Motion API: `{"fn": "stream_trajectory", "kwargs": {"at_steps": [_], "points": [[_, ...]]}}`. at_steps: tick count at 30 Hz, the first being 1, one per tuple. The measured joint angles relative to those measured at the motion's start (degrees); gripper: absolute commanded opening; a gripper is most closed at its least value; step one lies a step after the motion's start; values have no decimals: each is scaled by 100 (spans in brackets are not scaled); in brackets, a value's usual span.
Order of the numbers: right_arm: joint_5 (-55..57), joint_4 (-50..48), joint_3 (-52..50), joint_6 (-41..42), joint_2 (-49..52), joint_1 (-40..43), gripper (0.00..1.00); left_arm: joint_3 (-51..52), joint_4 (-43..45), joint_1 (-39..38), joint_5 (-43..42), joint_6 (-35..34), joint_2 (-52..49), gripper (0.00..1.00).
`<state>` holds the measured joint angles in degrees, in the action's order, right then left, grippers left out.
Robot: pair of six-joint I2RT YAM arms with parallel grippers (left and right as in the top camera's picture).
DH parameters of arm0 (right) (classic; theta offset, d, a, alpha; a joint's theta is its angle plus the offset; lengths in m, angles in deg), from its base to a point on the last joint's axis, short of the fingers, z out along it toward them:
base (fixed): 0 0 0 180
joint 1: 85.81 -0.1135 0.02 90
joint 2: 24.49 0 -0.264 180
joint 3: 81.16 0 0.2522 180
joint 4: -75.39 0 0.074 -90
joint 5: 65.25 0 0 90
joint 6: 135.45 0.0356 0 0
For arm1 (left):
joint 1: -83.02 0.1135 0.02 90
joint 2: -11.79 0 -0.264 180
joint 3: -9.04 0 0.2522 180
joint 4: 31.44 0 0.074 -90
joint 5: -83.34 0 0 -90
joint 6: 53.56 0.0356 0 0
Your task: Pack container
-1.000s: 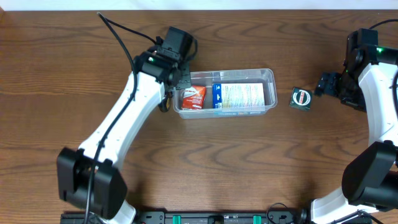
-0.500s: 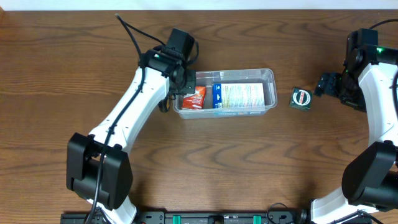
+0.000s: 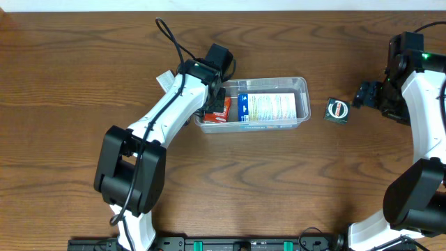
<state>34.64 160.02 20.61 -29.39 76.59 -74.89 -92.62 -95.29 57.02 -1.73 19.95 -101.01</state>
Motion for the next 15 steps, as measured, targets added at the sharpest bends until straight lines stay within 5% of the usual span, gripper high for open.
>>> {"fn": "stream_trajectory", "kwargs": {"at_steps": [15], "points": [[0, 2, 0, 0, 0, 0, 99, 0, 199, -249, 651, 11, -214, 6]]}}
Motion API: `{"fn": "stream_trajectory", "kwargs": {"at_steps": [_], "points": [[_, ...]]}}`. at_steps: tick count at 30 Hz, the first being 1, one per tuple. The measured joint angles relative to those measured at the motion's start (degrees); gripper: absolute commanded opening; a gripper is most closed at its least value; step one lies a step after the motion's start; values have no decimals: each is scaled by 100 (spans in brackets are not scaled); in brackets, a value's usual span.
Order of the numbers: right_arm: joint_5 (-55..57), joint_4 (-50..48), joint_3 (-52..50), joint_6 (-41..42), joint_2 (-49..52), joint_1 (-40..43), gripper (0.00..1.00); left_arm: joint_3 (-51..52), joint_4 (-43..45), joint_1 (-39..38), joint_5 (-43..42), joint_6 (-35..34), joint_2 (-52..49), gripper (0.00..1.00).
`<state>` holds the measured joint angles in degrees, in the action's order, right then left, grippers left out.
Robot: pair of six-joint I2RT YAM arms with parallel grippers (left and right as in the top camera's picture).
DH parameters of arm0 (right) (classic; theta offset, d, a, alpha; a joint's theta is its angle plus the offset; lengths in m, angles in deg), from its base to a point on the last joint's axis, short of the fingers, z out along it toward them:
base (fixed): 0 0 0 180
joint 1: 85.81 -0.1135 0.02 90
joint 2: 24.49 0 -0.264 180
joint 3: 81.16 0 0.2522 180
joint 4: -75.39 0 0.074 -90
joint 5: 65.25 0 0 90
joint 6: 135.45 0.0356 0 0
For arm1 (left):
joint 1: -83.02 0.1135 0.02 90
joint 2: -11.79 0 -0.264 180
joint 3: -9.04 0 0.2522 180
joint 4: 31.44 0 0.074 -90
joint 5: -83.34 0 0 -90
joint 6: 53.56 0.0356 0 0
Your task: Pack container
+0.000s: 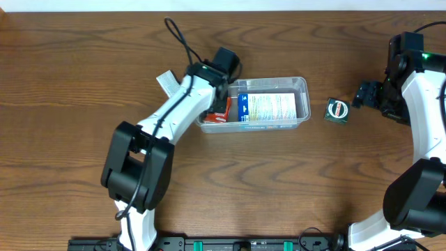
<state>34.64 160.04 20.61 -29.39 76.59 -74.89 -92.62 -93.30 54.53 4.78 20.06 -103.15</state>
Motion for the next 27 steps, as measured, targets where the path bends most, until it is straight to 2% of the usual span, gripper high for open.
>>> {"fn": "stream_trajectory", "kwargs": {"at_steps": [9, 27], "points": [[0, 0, 0, 0, 0, 0, 99, 0, 297, -682, 271, 85, 0, 6], [0, 0, 0, 0, 0, 0, 99, 0, 542, -435, 315, 122, -2, 6]]}}
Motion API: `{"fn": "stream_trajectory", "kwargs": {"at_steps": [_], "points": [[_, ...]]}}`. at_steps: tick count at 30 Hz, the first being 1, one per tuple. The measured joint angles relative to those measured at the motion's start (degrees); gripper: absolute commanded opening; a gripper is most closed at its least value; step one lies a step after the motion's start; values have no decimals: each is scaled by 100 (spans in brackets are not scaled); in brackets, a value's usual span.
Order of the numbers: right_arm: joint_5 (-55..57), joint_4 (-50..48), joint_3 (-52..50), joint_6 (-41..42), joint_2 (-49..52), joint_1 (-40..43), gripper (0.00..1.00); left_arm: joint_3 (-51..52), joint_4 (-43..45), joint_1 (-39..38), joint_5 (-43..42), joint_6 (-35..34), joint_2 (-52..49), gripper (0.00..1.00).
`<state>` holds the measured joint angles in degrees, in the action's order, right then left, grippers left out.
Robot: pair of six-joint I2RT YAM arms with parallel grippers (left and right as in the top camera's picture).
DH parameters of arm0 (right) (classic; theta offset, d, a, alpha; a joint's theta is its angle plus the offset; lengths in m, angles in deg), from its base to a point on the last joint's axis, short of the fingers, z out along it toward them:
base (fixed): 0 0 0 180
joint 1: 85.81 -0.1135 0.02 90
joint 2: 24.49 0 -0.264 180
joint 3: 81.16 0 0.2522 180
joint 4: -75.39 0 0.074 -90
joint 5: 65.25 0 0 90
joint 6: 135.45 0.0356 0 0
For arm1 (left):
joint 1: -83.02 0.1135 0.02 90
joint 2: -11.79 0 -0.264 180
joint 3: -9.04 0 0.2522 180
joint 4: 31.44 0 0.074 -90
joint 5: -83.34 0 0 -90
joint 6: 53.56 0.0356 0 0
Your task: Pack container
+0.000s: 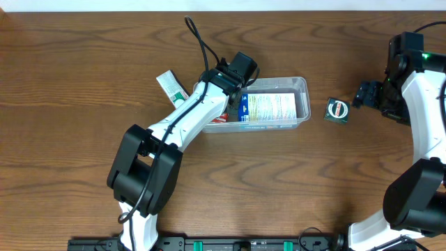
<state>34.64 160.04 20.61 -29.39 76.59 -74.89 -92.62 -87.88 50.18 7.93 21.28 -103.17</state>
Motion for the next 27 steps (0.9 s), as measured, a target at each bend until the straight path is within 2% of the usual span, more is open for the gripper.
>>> {"fn": "stream_trajectory", "kwargs": {"at_steps": [27], "points": [[0, 0, 0, 0, 0, 0, 99, 0, 168, 214, -35, 0, -479, 6]]}}
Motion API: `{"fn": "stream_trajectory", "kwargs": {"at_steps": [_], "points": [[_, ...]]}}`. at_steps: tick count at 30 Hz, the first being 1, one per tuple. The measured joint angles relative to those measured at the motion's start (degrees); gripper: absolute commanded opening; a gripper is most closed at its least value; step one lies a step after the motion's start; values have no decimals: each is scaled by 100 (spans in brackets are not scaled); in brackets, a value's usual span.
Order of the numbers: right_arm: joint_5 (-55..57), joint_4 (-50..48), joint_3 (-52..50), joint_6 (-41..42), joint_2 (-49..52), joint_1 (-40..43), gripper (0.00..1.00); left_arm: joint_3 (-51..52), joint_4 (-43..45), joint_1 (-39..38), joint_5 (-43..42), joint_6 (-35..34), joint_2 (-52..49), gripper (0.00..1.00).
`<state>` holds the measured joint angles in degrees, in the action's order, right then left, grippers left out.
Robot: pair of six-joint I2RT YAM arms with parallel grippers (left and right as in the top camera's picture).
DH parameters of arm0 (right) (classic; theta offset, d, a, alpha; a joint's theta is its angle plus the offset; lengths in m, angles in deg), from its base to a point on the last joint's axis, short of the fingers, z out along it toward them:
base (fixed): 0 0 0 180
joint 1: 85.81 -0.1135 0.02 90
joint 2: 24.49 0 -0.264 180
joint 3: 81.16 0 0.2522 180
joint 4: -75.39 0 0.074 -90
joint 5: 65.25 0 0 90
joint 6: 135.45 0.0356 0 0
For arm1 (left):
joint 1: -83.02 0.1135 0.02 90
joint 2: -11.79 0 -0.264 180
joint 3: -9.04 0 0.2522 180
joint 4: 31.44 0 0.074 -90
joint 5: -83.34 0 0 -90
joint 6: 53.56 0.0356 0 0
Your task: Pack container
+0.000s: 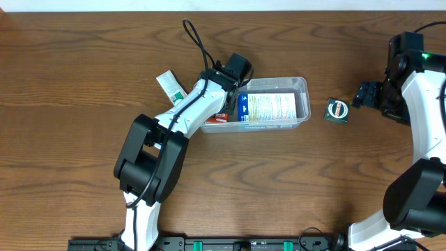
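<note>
A clear plastic container (301, 84) sits mid-table in the overhead view. Inside lie a white and blue printed box (268, 107) and a red packet (217, 116) at its left end. My left gripper (231, 87) hangs over the container's left end; its fingers are hidden under the wrist, so its state is unclear. A white and green tube (169, 86) lies on the table left of the container. A small dark packet with a round label (337, 110) rests right of the container. My right gripper (363, 95) is just right of that packet, its jaws too small to read.
The left arm (185, 115) stretches diagonally from the table's front edge to the container. The right arm (421, 97) runs down the right side. A black rail (244, 244) lines the front edge.
My left wrist has drawn back slightly to the left over the container's left end. The right arm, tube and dark packet have not moved.
My left gripper stood over the container's left end by the red packet, its arm covering the tube. It then shifted right in steps, uncovering the tube on the table. It has now come back a little leftward. The right arm stayed still throughout.
</note>
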<state>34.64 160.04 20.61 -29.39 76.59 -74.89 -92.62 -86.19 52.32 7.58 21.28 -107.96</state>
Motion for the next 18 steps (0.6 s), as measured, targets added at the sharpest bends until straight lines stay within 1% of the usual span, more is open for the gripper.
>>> {"fn": "stream_trajectory", "kwargs": {"at_steps": [3, 11, 18], "points": [[0, 0, 0, 0, 0, 0, 99, 0, 4, 15, -179, -2, 0, 6], [-2, 0, 0, 0, 0, 0, 99, -55, 33, 37, -1014, 0, 0, 6], [0, 0, 0, 0, 0, 0, 99, -101, 33, 37, -1287, 0, 33, 6]]}}
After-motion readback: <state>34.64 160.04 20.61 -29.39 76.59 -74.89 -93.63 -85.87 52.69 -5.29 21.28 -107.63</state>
